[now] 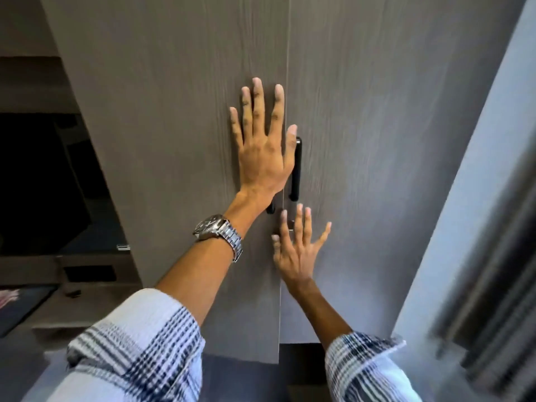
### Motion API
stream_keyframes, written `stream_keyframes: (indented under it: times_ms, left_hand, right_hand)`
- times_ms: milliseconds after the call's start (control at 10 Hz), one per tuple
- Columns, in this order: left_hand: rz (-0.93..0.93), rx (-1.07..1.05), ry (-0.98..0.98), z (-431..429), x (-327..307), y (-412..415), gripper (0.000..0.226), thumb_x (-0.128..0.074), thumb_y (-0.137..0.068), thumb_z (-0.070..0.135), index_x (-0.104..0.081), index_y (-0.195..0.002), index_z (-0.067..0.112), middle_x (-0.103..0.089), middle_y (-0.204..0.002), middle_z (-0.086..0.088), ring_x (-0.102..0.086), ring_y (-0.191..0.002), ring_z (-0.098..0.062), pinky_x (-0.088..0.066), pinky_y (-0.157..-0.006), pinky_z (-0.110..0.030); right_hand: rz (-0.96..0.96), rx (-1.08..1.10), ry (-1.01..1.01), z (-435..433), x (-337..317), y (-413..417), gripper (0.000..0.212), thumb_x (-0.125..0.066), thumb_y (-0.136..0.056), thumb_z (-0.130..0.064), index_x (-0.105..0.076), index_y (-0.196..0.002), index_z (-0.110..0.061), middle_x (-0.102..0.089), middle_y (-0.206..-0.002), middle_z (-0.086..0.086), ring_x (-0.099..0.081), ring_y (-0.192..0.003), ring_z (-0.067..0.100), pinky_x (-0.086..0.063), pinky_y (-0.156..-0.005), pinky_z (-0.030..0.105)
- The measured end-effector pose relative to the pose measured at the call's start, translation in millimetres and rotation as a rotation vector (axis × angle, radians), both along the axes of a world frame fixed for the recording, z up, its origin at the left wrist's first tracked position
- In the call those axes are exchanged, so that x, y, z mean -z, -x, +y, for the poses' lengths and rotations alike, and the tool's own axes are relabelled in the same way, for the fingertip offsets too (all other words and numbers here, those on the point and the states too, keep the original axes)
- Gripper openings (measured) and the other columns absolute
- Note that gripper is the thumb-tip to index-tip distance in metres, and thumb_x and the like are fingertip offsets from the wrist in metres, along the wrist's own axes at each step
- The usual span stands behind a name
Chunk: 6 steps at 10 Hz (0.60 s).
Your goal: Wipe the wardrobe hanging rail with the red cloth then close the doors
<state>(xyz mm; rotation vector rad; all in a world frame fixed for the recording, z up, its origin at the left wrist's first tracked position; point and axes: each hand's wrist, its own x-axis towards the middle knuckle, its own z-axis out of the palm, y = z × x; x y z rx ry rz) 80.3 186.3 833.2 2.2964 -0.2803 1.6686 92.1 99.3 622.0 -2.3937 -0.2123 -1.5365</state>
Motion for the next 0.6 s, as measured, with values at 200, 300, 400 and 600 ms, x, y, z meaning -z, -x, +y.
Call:
stream_keyframes:
  times_ms: [200, 300, 400, 600]
  left_hand:
    - [-0.069, -0.076, -0.038, -4, 7, -53, 0.066, -0.042, -0.102, 0.053, -0.038, -0.155, 0.015, -0.031, -0.163, -0.022, -0.025, -0.153, -0.043, -0.015, -0.124, -0.064]
    - [-0.102, -0.077, -0.051, -3, 9, -69, 0.069, -0.044, -0.100, 0.059, -0.042, -0.153, 0.014, -0.036, -0.160, -0.022, -0.028, -0.151, -0.045, -0.015, -0.124, -0.065]
    - [-0.084, -0.071, -0.054, -2, 9, -75, 0.071, -0.040, -0.100, 0.062, -0.043, -0.153, 0.015, -0.037, -0.160, -0.021, -0.028, -0.151, -0.044, -0.014, -0.124, -0.064]
    - [-0.029, -0.117, -0.093, -1, 5, -51, 0.070, -0.031, -0.102, 0.064, -0.033, -0.158, 0.021, -0.029, -0.165, -0.016, -0.023, -0.154, -0.040, -0.018, -0.123, -0.064]
  right_hand:
    - [-0.027, -0.001, -0.058, 0, 14, -57, 0.061, -0.018, -0.106, -0.054, -0.001, -0.162, -0.037, 0.011, -0.171, 0.004, 0.008, -0.158, 0.036, -0.005, -0.113, 0.080]
    - [-0.021, 0.030, -0.055, 4, 22, -67, 0.061, -0.018, -0.105, -0.056, -0.001, -0.161, -0.038, 0.012, -0.171, 0.008, 0.009, -0.156, 0.042, 0.001, -0.115, 0.078]
    - [0.017, 0.061, -0.092, 3, 18, -68, 0.064, -0.020, -0.104, -0.058, 0.003, -0.161, -0.038, 0.017, -0.170, 0.008, 0.014, -0.156, 0.040, -0.003, -0.114, 0.078]
    - [0.444, -0.202, -0.164, 10, -15, 12, 0.065, -0.052, -0.099, -0.053, -0.031, -0.157, -0.034, -0.006, -0.171, 0.012, -0.002, -0.157, 0.038, -0.018, -0.120, 0.068]
